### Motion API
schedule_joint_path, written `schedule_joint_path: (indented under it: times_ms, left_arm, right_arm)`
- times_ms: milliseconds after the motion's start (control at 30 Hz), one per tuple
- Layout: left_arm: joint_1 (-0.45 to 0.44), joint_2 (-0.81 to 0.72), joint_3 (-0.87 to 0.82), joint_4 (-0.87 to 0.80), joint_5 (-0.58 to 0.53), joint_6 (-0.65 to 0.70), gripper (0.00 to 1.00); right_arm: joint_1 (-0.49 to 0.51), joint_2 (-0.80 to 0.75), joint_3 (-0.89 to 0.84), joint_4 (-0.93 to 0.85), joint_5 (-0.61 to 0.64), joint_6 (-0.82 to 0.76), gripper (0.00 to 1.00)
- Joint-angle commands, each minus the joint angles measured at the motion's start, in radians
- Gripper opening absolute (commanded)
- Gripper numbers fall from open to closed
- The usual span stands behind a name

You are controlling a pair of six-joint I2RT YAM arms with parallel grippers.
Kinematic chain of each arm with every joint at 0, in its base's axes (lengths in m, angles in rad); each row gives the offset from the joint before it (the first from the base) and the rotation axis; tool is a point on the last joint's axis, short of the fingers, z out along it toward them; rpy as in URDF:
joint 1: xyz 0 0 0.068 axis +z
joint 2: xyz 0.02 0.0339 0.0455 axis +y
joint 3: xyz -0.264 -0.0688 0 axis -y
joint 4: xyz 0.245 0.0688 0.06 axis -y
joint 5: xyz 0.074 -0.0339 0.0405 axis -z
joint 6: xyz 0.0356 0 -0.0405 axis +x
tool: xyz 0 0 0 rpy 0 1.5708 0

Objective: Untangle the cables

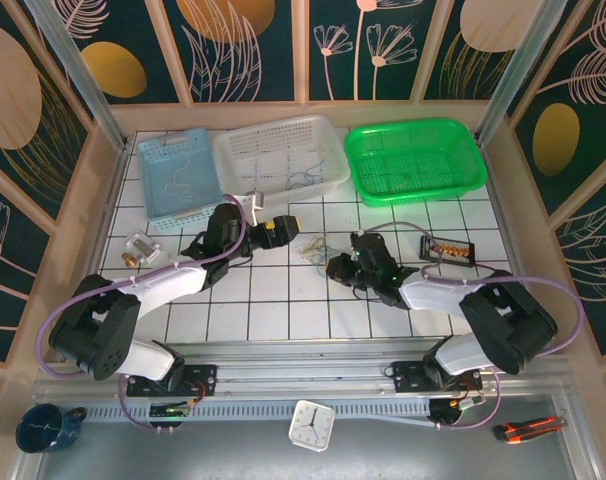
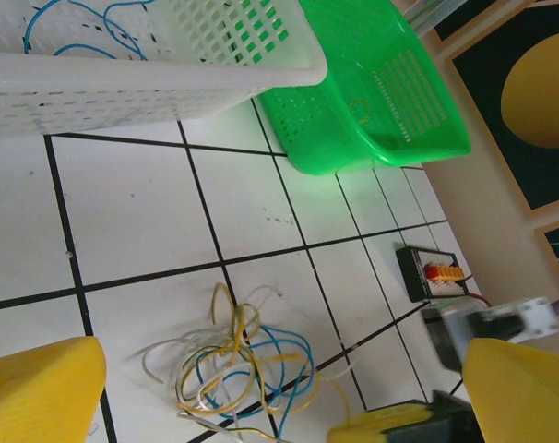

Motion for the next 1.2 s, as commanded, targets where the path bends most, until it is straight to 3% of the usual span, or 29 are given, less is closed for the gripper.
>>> schedule_joint_path:
  times_ms: [0, 333, 767, 1167]
  left_arm:
    - [-0.005, -0.005, -0.006, -0.005, 0.009, 0.063, 0.99]
    - [-0.017, -0.007, -0.042, -0.033, -0.005, 0.226, 0.99]
    - [-0.031, -0.082, -0.122, 0.079, 0.004, 0.271, 0.99]
    - [-0.035, -0.161, -0.161, 0.155, 0.128, 0.315, 0.99]
  right_arm:
    - [-0.004, -0.073, 0.064, -0.076, -0.036, -0.087, 0.00]
    - [-0.005, -0.190, 0.187, -0.178, -0.075, -0.176, 0.00]
    - [-0.007, -0.211, 0.284, -0.231, -0.070, -0.207, 0.00]
    - [-0.007, -0.228, 0.361, -0.239, -0.085, -0.212, 0.00]
